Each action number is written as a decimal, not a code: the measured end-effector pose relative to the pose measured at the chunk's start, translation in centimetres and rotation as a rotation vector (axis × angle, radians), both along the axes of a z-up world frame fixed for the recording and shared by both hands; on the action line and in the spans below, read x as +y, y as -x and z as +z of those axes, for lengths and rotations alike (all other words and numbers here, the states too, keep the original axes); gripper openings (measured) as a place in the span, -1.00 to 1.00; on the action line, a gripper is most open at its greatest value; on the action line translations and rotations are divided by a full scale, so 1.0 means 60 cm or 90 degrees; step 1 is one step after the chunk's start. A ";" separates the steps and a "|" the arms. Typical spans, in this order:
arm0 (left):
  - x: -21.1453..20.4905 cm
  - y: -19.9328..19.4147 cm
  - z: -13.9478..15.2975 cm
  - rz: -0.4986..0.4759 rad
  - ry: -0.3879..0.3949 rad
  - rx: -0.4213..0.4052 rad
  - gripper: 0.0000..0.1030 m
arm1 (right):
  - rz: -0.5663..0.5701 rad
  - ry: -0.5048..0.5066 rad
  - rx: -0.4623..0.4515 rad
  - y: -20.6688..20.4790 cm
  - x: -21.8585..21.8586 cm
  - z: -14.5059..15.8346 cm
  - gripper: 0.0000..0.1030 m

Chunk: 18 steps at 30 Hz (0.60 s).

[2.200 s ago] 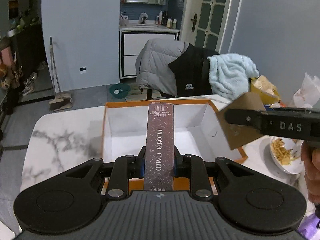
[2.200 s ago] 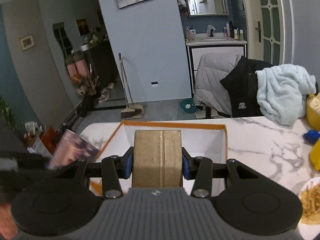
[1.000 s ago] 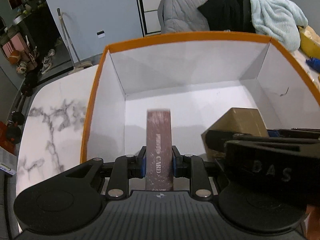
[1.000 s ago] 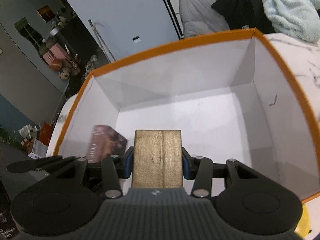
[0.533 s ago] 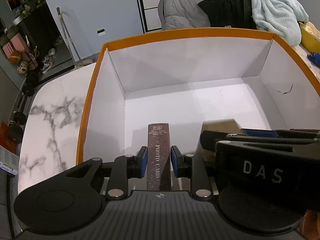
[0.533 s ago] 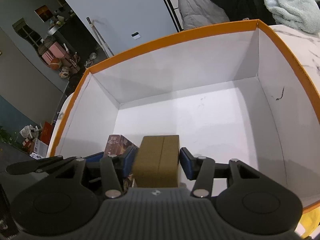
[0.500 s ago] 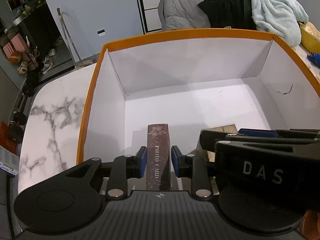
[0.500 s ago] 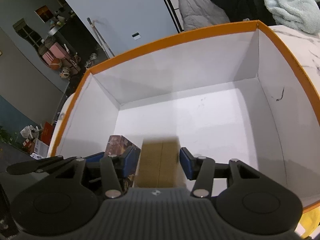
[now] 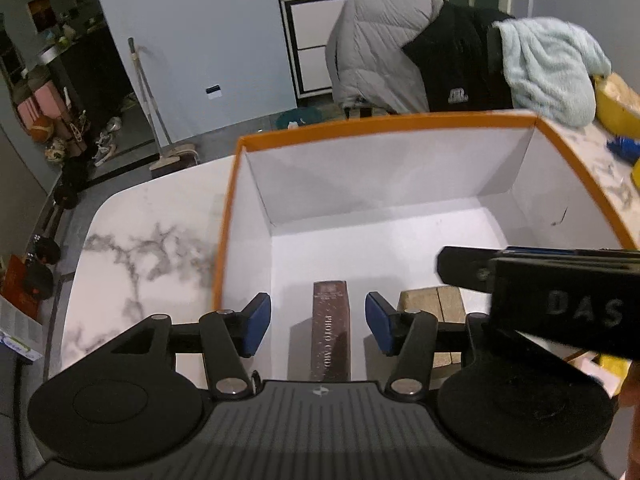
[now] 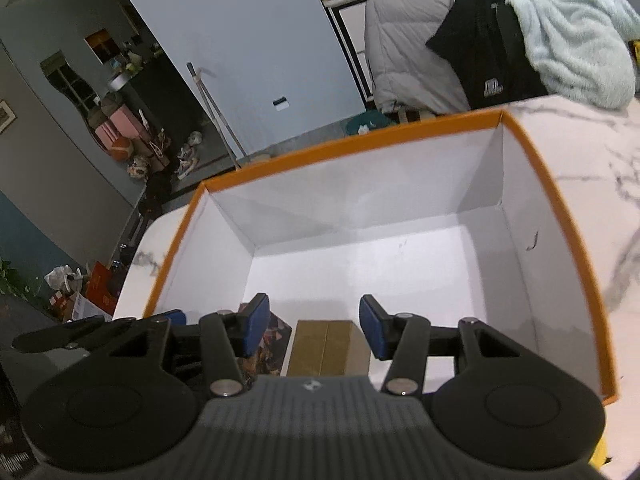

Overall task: Organize objects
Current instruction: 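Open both tools and lift them out of the orange box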

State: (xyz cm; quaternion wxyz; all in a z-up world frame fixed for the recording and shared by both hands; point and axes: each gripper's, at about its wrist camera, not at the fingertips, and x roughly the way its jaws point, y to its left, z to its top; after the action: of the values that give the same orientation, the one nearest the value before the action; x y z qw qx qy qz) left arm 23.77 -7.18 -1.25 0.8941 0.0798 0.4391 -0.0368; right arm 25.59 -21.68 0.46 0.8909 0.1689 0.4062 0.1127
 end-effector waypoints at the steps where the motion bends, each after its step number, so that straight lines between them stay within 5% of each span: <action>1: 0.005 0.004 0.006 0.004 0.008 -0.005 0.20 | 0.000 0.001 -0.006 0.005 -0.003 0.008 0.02; 18: 0.096 0.151 0.098 -0.006 0.104 -0.104 0.20 | 0.022 0.046 -0.110 0.144 -0.069 0.123 0.03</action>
State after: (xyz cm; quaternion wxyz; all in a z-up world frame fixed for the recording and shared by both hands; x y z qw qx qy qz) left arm 14.70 -1.44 4.64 0.9304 0.0114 0.3596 -0.0705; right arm 16.96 -25.80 7.83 0.9260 0.1193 0.3347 0.1274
